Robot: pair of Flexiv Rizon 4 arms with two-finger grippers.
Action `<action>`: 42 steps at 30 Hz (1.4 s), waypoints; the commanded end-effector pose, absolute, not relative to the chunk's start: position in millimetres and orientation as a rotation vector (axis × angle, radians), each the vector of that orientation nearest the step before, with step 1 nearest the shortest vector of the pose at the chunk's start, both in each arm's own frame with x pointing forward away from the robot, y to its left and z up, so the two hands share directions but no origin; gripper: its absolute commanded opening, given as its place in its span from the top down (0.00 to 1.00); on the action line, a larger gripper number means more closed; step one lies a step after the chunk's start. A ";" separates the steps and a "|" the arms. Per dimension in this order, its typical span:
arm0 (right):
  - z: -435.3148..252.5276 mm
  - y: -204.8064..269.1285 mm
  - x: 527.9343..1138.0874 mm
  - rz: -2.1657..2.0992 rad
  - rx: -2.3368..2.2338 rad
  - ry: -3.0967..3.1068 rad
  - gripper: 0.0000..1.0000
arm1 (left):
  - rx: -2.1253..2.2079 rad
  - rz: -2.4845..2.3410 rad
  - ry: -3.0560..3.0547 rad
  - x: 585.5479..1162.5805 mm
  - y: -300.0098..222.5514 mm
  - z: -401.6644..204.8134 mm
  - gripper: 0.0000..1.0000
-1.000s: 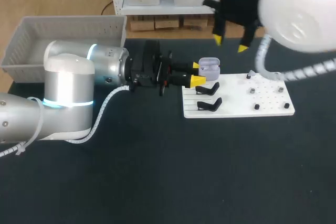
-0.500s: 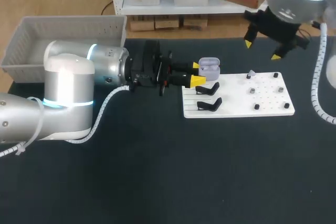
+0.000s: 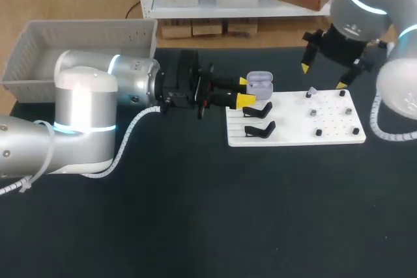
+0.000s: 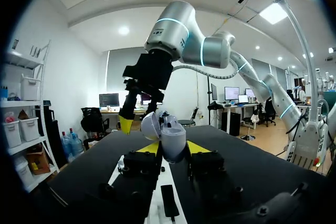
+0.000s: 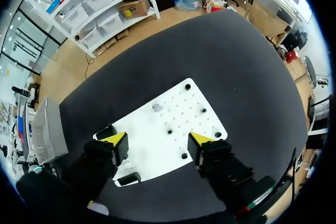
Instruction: Pick up each earbud case from the left stands, insert the matching earbuds, close the lid, and place the case in the box.
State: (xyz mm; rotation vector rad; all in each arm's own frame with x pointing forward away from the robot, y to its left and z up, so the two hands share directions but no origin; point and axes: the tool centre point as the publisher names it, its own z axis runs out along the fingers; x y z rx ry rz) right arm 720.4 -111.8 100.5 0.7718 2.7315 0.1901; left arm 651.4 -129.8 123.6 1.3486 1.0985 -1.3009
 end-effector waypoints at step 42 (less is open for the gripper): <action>54.8 -122.7 749.7 0.280 0.492 2.863 0.44 | 1.346 -1.298 1.097 650.8 -129.6 122.8 1.00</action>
